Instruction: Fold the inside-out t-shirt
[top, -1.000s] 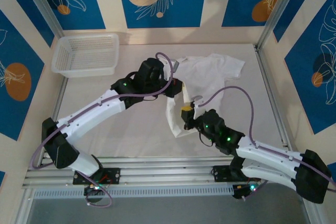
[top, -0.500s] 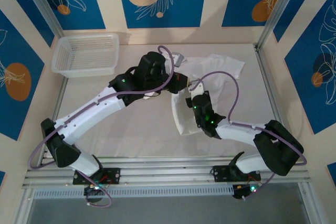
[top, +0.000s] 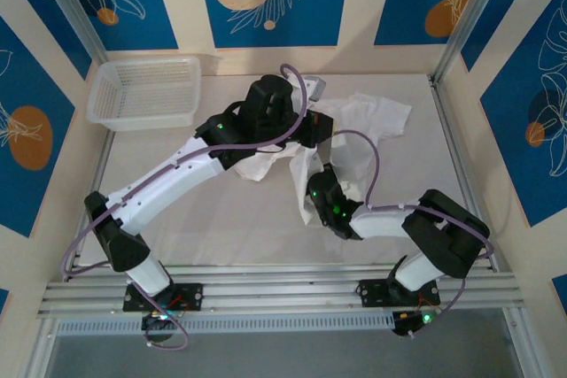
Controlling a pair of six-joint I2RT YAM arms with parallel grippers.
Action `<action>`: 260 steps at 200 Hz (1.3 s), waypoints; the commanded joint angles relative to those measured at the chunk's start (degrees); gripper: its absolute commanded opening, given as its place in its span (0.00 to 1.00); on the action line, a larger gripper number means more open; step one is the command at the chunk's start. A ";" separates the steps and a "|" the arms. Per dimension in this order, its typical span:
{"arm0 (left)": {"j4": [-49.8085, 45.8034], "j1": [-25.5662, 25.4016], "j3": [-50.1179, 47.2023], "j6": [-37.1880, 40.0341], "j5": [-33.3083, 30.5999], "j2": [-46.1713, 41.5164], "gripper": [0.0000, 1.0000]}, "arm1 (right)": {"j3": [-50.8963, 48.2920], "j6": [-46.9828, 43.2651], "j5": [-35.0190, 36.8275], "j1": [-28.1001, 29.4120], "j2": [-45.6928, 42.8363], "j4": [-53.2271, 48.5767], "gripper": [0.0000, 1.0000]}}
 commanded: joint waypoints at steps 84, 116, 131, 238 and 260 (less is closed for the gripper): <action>-1.88 -5.16 5.78 4.17 6.33 1.63 0.00 | 19.03 36.40 -39.62 -21.24 7.27 -40.40 0.00; -0.14 -6.25 6.38 3.95 8.10 3.23 0.00 | 20.53 43.78 -40.00 -20.26 10.13 -37.40 0.00; -0.06 -6.35 7.38 4.38 6.91 4.59 0.00 | 20.07 47.62 -37.03 -17.73 12.27 -36.26 0.00; 0.33 -3.38 24.43 1.05 10.28 14.38 0.00 | 8.78 27.71 -24.15 -4.14 1.68 -21.50 0.00; -0.48 -5.88 24.84 3.94 12.99 14.73 0.00 | 10.60 33.70 -40.26 -9.56 4.75 -21.44 0.00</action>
